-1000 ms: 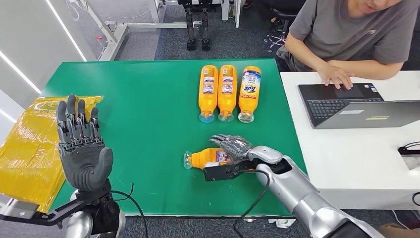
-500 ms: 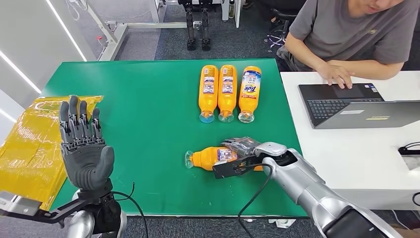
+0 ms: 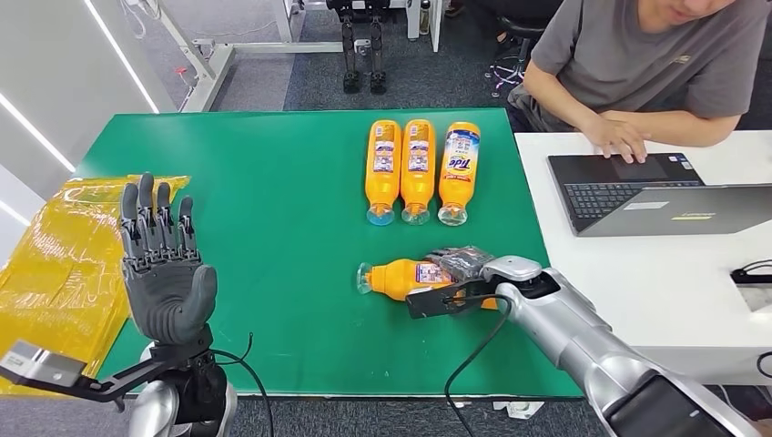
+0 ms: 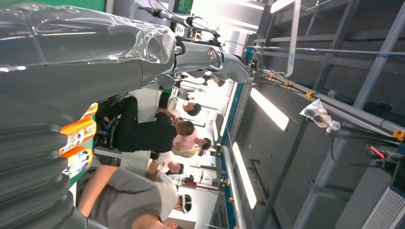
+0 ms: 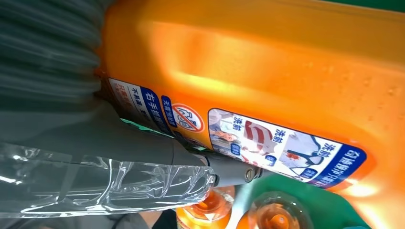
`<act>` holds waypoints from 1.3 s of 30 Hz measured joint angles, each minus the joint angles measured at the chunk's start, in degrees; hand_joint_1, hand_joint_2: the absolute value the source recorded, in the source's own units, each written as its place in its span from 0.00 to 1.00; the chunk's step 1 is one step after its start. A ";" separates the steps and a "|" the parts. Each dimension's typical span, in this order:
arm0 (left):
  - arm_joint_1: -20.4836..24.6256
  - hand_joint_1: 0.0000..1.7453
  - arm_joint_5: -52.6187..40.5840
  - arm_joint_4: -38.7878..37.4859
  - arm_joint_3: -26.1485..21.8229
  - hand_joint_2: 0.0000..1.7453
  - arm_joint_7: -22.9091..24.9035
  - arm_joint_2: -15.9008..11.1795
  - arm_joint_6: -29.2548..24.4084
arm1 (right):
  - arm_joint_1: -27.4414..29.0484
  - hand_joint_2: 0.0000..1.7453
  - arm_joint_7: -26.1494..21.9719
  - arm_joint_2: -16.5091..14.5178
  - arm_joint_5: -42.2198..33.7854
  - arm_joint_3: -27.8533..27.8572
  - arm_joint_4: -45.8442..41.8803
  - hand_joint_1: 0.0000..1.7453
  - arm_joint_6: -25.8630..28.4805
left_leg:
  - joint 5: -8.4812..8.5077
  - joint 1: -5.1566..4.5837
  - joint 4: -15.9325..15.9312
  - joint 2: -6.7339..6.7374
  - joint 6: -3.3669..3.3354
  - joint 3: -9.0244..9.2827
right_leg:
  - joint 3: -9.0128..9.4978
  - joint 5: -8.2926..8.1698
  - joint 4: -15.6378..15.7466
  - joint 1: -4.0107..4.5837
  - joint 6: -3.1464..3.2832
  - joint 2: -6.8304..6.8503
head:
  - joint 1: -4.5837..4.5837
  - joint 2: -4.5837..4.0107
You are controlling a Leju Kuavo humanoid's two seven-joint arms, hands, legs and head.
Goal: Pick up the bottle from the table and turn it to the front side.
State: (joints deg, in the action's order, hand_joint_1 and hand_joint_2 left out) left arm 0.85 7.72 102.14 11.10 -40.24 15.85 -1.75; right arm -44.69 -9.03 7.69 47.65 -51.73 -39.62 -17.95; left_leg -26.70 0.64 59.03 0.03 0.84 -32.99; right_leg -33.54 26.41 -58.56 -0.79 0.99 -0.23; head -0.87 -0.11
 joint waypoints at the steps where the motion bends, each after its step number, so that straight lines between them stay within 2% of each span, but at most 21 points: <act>1: 0.22 0.00 0.00 -0.17 -0.01 1.00 0.00 0.00 0.22 | 0.00 1.00 0.01 0.19 -0.05 -0.14 0.03 0.95 0.36 | 0.00 0.00 0.01 0.00 -0.01 0.00 | 0.00 -0.01 0.00 0.00 -0.01 0.00 | 0.01 0.00; 4: 0.93 0.00 -0.01 -0.69 -0.04 1.00 -0.01 0.00 0.81 | -0.01 1.00 -0.20 0.61 -0.13 -0.57 0.05 1.00 1.70 | 0.02 0.00 0.02 0.00 -0.03 0.00 | 0.02 -0.03 0.00 0.00 -0.04 0.00 | 0.01 0.00; 10: 1.56 0.00 -0.37 -1.11 -0.20 1.00 0.00 0.02 1.28 | 0.55 1.00 -2.13 0.69 -0.47 -1.48 -0.14 1.00 7.21 | 0.06 0.00 0.03 0.01 -0.09 -0.03 | 0.03 -0.06 -0.01 0.00 -0.05 0.00 | 0.01 0.00; 17: 1.54 0.00 -0.93 -1.12 -0.38 1.00 -0.01 0.04 1.25 | 2.20 1.00 -2.22 0.13 -0.73 -1.66 -1.69 1.00 13.76 | 0.06 0.00 0.04 -0.03 -0.10 -0.11 | -0.02 -0.06 -0.02 0.00 -0.05 0.03 | 0.01 0.00; 19: 1.51 0.00 -1.18 -1.08 -0.42 1.00 0.00 0.04 0.92 | 2.94 1.00 -2.15 -0.24 -1.33 -1.15 -2.35 1.00 17.27 | 0.06 0.01 0.04 -0.03 -0.10 -0.15 | -0.03 -0.06 -0.02 0.01 -0.05 0.04 | 0.01 0.00; 23: 1.41 0.00 -1.81 -0.59 -0.60 1.00 -0.01 0.08 -0.21 | 6.27 1.00 -0.73 -2.88 -3.59 3.10 -5.55 1.00 32.37 | 0.06 0.01 0.03 -0.01 -0.10 -0.18 | -0.09 -0.05 -0.03 0.02 -0.05 0.01 | 0.00 0.00; 26: 1.37 0.00 -2.20 -0.45 -0.69 1.00 0.00 0.10 -1.07 | 9.57 1.00 -1.40 -5.26 -6.92 7.15 -9.18 1.00 39.38 | 0.07 0.02 0.02 -0.10 -0.10 -0.21 | -0.11 -0.03 -0.03 0.02 -0.06 0.11 | 0.00 0.00; 30: 1.36 0.00 -2.38 -0.42 -0.72 1.00 -0.01 0.11 -1.66 | 13.67 1.00 -4.35 -7.72 -10.83 12.05 -13.40 1.00 44.24 | 0.07 0.01 0.01 -0.10 -0.10 -0.25 | -0.12 -0.03 -0.02 0.02 -0.06 0.11 | 0.00 0.00; 35: 1.41 0.00 -2.07 -0.53 -0.20 1.00 -0.01 0.11 -1.39 | 19.32 1.00 -12.68 -10.48 -16.08 16.63 -18.63 1.00 52.09 | 0.06 0.00 0.02 -0.11 -0.10 -0.28 | -0.13 -0.03 -0.01 0.02 -0.06 0.13 | 0.01 0.00; 39: 1.57 0.00 -1.36 -0.99 0.72 1.00 -0.01 0.04 -2.05 | 22.41 1.00 -14.02 -12.01 -18.33 18.52 -21.33 1.00 53.30 | 0.06 0.00 0.02 -0.10 -0.11 -0.28 | -0.15 -0.03 0.00 0.02 -0.06 0.12 | 0.01 0.00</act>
State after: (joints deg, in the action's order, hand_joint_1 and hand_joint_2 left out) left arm 2.42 6.36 101.15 11.83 -40.25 15.89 -3.80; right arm -22.28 -23.05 -4.32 29.32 -33.21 -60.94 35.35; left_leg -26.64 0.65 59.05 -0.08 0.74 -33.27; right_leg -33.70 26.38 -58.57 -0.77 0.93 -0.11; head -0.86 -0.11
